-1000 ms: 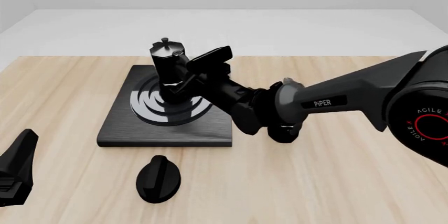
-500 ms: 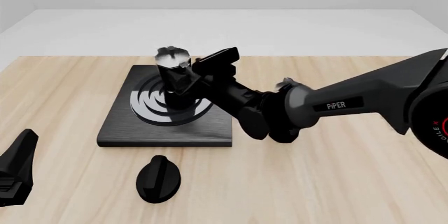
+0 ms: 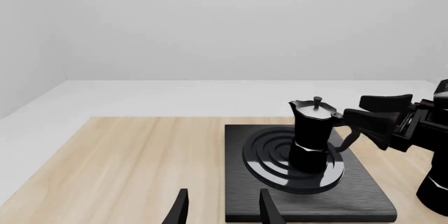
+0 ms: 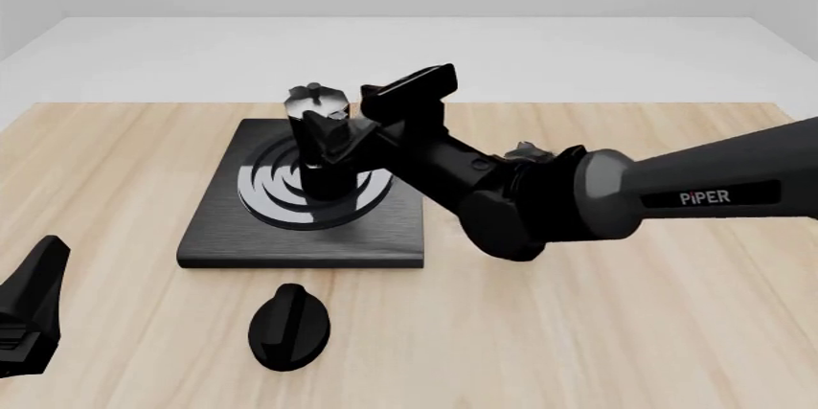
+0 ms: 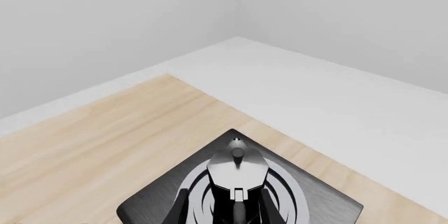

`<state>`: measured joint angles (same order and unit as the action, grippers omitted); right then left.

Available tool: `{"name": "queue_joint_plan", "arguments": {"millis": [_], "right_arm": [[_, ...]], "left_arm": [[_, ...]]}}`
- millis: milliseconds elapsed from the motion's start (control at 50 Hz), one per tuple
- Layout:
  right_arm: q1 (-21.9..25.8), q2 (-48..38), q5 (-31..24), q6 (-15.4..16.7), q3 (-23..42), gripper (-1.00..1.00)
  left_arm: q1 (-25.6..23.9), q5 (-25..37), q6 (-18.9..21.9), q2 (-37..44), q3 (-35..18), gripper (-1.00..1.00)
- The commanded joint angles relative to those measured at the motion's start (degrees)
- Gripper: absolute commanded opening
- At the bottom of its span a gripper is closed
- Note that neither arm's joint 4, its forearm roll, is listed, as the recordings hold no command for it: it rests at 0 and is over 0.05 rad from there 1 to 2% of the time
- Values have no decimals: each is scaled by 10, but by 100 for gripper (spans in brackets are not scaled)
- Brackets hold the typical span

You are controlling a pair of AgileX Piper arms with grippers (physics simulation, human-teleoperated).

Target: Put the right moka pot on the stove.

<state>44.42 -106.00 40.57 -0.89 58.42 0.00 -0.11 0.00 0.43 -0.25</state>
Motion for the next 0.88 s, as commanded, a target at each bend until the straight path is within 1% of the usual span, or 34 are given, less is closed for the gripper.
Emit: {"name": "queue_joint_plan", "arguments": {"millis": [20, 260, 280, 580, 740, 880], "right_arm": [[9, 56, -12, 6, -35, 100], [18, 106, -20, 6, -71, 100], [19, 121, -22, 6, -81, 100], [29, 206, -46, 11, -131, 100], [24, 252, -53, 9, -165, 100], [14, 312, -62, -1, -207, 100]], "left_arm": [[0, 0, 0, 0, 0, 100], [0, 0, 0, 0, 0, 100], [0, 0, 0, 0, 0, 100], [0, 0, 0, 0, 0, 100], [0, 0, 0, 0, 0, 100], [0, 0, 0, 0, 0, 100]]}}
